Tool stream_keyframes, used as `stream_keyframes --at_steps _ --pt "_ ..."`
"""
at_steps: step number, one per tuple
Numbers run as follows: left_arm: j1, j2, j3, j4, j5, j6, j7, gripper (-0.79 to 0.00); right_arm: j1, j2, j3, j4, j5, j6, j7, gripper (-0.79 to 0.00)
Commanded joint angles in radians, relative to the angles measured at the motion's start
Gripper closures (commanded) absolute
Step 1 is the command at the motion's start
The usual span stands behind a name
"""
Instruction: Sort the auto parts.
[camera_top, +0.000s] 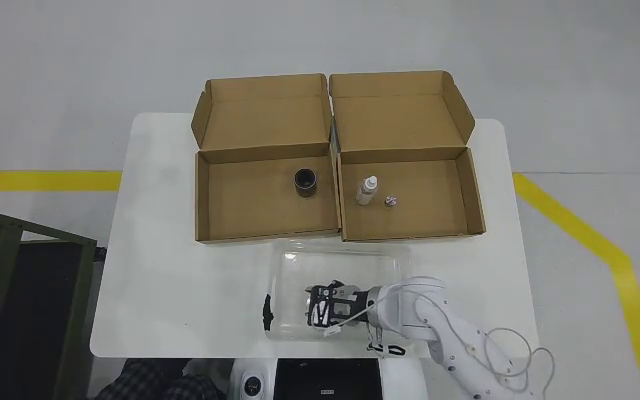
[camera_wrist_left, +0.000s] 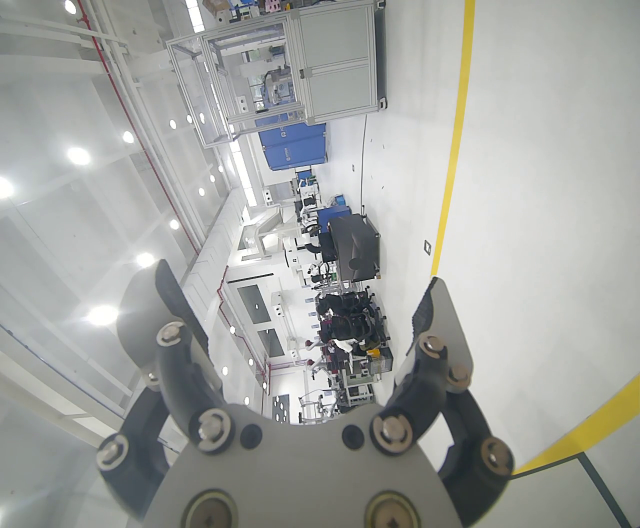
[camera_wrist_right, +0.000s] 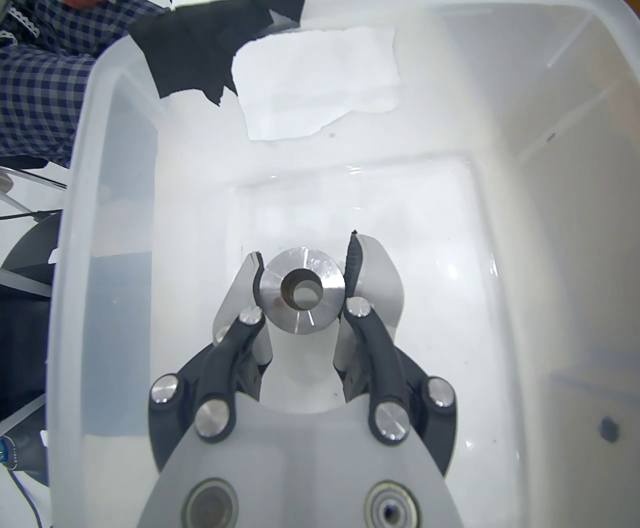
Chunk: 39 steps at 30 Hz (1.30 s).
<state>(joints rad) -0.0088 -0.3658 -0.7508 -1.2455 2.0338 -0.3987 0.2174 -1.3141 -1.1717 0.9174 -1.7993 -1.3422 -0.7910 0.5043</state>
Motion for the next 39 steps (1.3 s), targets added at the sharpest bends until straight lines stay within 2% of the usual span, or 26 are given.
stream_keyframes --at_steps 1,16,24,32,39 --pt "0.0 0.0 0.0 0.0 0.0 0.0 0.0 -0.785 0.002 0.001 0.003 -0.008 0.014 0.001 -0.006 0.0" --pt "0.0 0.0 0.0 0.0 0.0 0.0 0.0 -0.785 0.03 0.005 0.013 -0.034 0.058 -0.02 -0.156 0.0" --pt "0.0 0.0 0.0 0.0 0.0 0.0 0.0 -0.785 0.052 -0.001 0.015 -0.018 0.177 -0.015 -0.272 0.0" --pt "0.0 0.0 0.0 0.0 0.0 0.0 0.0 -0.785 0.076 -0.003 0.026 -0.026 0.222 0.012 -0.285 0.0" --pt "0.0 0.0 0.0 0.0 0.0 0.0 0.0 -0.785 0.078 -0.007 0.042 -0.022 0.35 0.071 -0.297 0.0"
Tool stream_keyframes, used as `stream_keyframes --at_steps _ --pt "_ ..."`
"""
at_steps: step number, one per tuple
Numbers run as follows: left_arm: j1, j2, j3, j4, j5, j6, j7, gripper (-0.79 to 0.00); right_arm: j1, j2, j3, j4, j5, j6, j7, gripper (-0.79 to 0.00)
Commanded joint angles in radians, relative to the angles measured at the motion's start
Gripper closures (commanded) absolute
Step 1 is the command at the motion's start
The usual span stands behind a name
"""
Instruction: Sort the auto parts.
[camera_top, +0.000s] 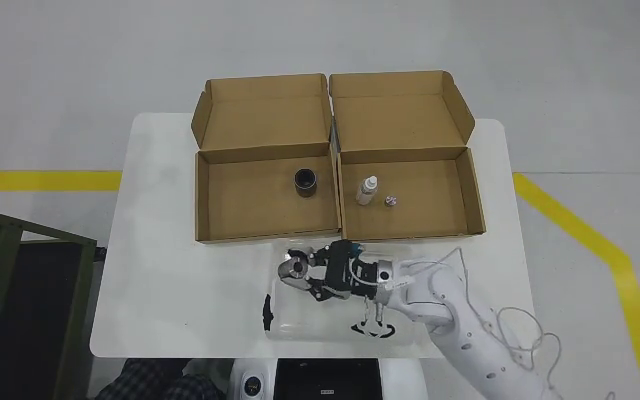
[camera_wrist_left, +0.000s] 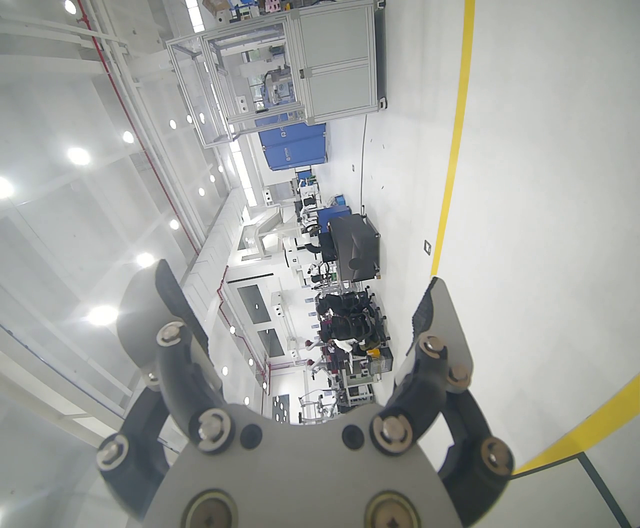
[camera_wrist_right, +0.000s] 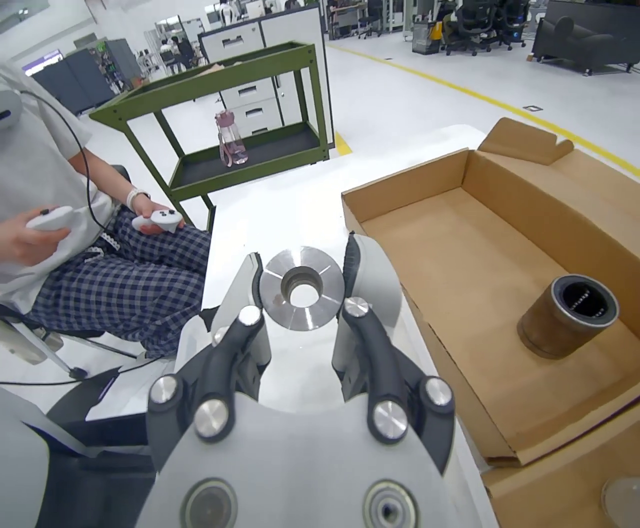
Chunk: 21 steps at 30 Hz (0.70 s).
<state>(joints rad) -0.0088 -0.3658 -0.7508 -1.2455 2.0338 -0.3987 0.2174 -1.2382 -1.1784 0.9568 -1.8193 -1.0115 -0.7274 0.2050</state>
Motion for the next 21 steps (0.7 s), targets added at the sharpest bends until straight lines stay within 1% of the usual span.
stream_keyframes --at_steps 1,8,12,16,21 --pt "0.0 0.0 0.0 0.0 0.0 0.0 0.0 -0.785 0.003 -0.001 0.005 -0.004 0.037 0.016 0.004 0.0" --pt "0.0 0.0 0.0 0.0 0.0 0.0 0.0 -0.785 0.017 -0.005 0.015 -0.021 0.114 0.079 0.028 0.0" --pt "0.0 0.0 0.0 0.0 0.0 0.0 0.0 -0.785 0.032 -0.008 0.015 -0.021 0.133 0.114 0.046 0.0" --pt "0.0 0.0 0.0 0.0 0.0 0.0 0.0 -0.785 0.053 -0.013 0.011 -0.012 0.13 0.141 0.055 0.0" --pt "0.0 0.0 0.0 0.0 0.0 0.0 0.0 -0.785 0.085 -0.018 0.0 0.006 0.082 0.18 0.074 0.0"
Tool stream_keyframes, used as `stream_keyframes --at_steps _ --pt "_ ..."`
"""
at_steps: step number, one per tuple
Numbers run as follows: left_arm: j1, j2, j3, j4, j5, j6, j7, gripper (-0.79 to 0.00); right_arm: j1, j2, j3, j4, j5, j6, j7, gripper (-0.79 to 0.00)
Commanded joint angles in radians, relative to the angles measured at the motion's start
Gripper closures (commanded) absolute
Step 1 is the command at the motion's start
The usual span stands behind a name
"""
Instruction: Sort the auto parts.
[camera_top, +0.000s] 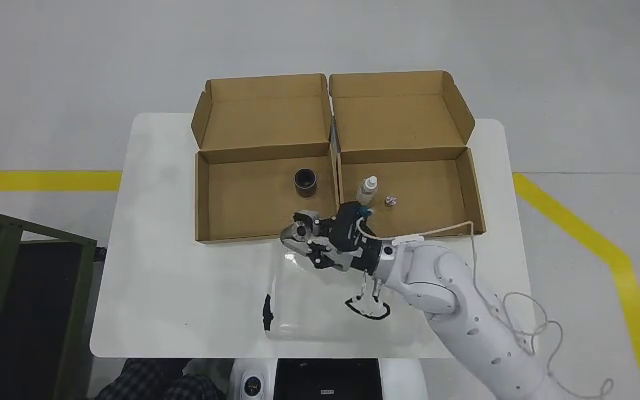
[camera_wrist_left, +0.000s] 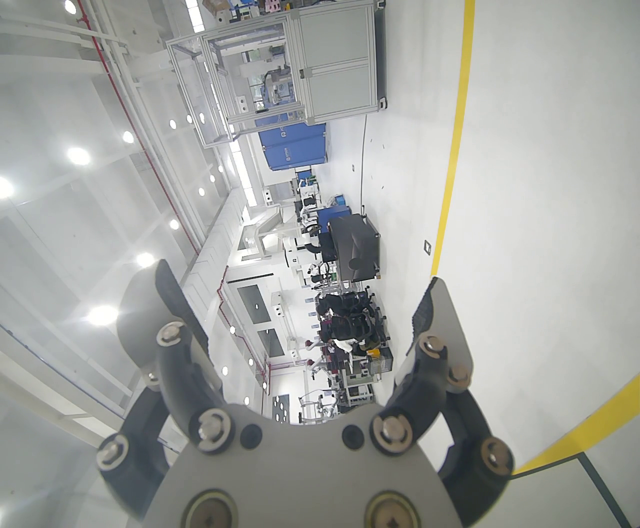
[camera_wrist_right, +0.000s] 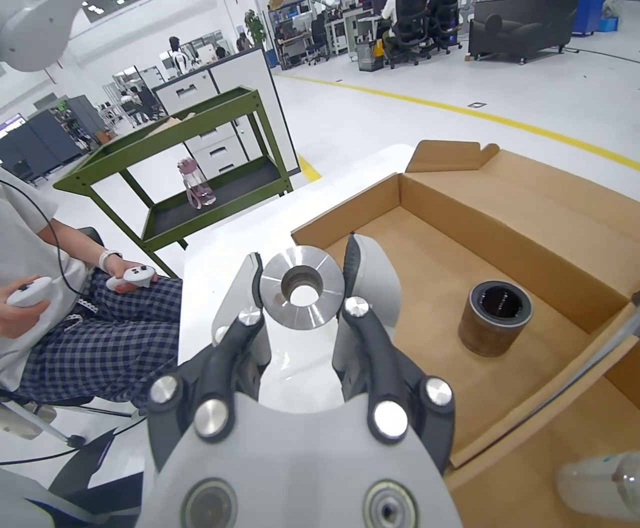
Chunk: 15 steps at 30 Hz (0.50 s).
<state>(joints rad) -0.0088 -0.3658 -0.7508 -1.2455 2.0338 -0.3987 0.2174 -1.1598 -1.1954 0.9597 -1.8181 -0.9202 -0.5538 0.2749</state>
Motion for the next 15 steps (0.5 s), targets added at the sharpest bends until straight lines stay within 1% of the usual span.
stream_keyframes --at_steps 1,15 --pt "0.0 0.0 0.0 0.0 0.0 0.0 0.0 -0.785 0.014 -0.002 -0.006 0.01 -0.017 0.013 0.007 0.0" --pt "0.0 0.0 0.0 0.0 0.0 0.0 0.0 -0.785 0.141 -0.026 -0.054 0.1 -0.125 0.072 0.074 0.0"
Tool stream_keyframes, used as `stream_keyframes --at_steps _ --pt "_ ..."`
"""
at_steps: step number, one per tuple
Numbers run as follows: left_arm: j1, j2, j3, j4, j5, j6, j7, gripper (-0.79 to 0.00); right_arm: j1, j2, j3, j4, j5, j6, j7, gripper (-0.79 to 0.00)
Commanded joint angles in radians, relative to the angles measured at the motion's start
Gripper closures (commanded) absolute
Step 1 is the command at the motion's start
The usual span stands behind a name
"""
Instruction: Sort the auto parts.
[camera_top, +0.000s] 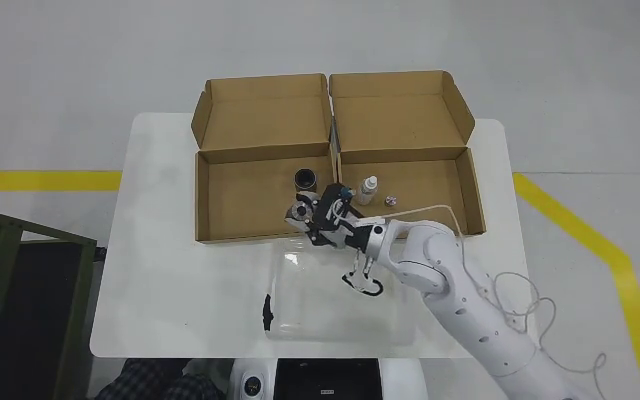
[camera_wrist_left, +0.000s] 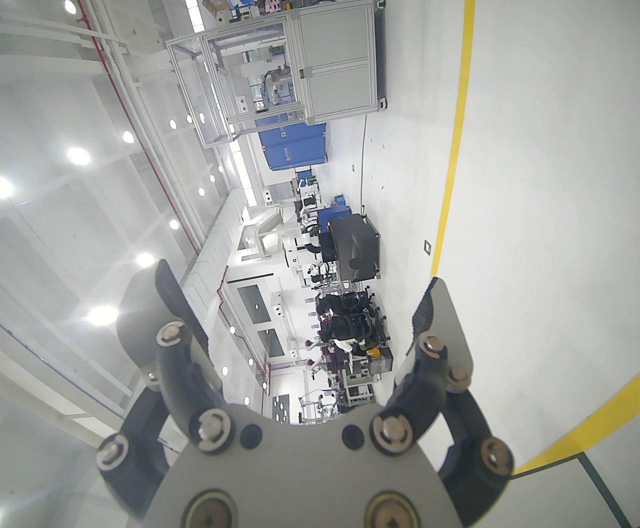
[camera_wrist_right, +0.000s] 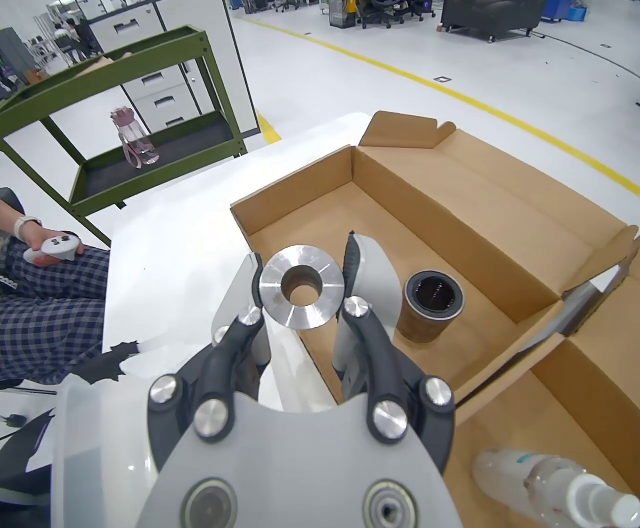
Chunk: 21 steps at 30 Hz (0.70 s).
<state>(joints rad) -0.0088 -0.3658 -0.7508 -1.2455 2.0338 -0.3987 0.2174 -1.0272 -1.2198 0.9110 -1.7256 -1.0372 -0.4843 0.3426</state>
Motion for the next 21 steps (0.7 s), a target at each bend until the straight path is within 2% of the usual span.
stream_keyframes --at_steps 1,21 --pt "0.0 0.0 0.0 0.0 0.0 0.0 0.0 -0.785 0.016 -0.004 -0.009 0.015 -0.017 0.007 0.012 0.0" --pt "0.0 0.0 0.0 0.0 0.0 0.0 0.0 -0.785 0.155 -0.048 -0.114 0.185 -0.126 0.021 0.108 0.0"
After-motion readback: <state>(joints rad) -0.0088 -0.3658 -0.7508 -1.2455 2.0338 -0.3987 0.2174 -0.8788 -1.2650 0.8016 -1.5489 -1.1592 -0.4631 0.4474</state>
